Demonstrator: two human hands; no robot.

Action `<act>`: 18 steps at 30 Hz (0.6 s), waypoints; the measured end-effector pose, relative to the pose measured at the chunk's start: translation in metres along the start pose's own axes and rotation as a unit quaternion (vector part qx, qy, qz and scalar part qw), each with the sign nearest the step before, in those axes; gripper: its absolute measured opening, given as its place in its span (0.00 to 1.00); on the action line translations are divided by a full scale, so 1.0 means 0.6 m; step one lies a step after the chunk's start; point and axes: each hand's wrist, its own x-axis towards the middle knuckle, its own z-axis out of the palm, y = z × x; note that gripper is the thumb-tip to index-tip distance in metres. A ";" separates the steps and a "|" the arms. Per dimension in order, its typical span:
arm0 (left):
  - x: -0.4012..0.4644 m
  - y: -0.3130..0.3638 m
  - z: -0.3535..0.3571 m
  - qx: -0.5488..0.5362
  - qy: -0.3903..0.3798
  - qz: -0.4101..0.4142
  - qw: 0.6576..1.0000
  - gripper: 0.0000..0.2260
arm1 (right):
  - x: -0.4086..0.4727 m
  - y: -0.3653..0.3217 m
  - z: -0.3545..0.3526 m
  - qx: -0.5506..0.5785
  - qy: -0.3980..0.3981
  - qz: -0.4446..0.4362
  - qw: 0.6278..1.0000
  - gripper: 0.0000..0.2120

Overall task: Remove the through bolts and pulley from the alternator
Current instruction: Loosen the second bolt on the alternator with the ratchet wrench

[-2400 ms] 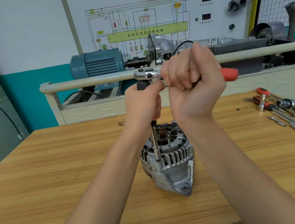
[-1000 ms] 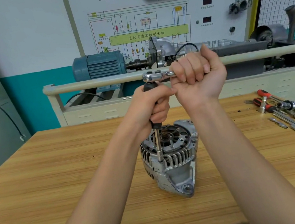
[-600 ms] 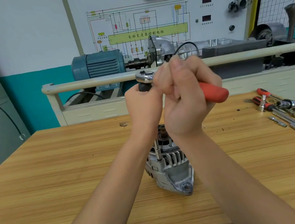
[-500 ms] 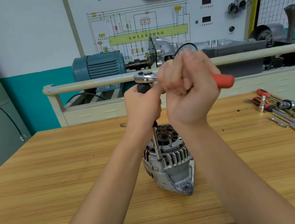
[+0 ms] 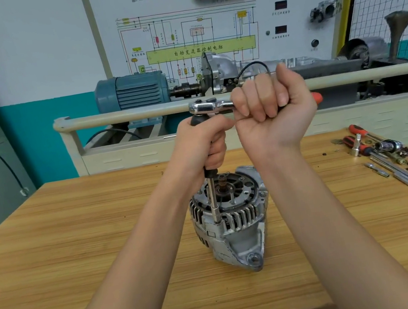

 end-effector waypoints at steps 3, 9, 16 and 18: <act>0.003 -0.002 0.013 0.008 0.098 0.018 0.995 0.21 | -0.025 0.024 0.019 -0.147 -0.068 -0.122 0.979 0.22; 0.003 -0.012 0.018 0.054 0.186 0.071 0.978 0.16 | -0.044 0.049 0.032 -0.266 -0.105 -0.224 0.932 0.17; -0.004 -0.007 -0.013 -0.018 -0.004 0.041 0.999 0.17 | 0.012 0.002 0.005 0.040 -0.003 0.057 0.998 0.23; -0.002 -0.006 -0.015 -0.016 -0.071 0.020 0.997 0.18 | 0.023 -0.004 -0.005 0.115 0.028 0.094 0.989 0.22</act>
